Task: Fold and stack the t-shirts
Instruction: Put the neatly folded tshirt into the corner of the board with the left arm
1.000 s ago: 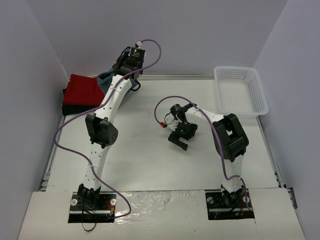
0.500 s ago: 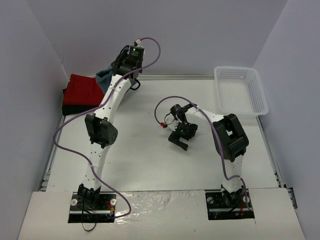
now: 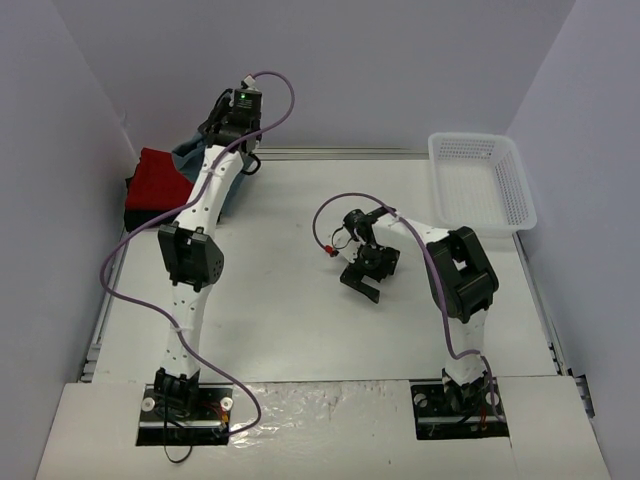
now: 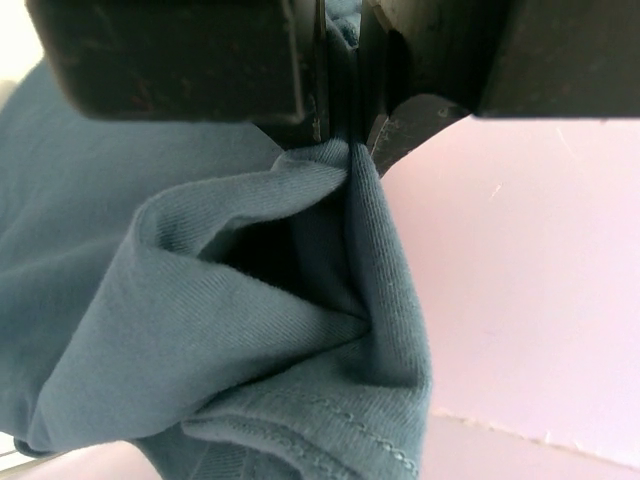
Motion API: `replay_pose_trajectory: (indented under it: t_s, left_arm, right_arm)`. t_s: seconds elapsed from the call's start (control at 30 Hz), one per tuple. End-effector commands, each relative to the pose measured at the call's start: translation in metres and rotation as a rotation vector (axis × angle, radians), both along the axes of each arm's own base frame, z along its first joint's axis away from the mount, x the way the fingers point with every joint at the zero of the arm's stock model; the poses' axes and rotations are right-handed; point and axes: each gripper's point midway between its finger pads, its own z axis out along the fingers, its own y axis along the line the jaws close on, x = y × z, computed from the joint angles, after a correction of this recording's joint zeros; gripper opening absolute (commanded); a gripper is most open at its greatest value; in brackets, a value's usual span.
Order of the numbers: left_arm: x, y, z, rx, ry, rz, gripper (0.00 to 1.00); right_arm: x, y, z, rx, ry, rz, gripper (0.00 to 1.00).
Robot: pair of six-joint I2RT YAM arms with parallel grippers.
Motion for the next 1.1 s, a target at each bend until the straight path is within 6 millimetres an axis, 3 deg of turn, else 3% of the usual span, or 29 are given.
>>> replay_pose_trajectory:
  t_s: [0.0,0.5,0.83,1.07]
  left_arm:
    - [-0.008,0.026,0.048,-0.017,-0.126,0.048,0.02]
    - [0.003,0.073,0.028,0.003,-0.092,0.090,0.02]
    - [0.007,0.107,0.015,0.004,-0.083,0.125,0.02]
    - [0.007,0.140,0.001,0.035,-0.087,0.183,0.03]
  right_arm:
    - [-0.009,-0.040,-0.035,-0.167,0.045,-0.013,1.00]
    - [-0.012,-0.049,-0.043,-0.181,0.076,-0.037,1.00]
    - [-0.014,-0.065,-0.043,-0.181,0.096,-0.079,1.00]
    - [-0.016,-0.071,-0.049,-0.193,0.120,-0.096,1.00]
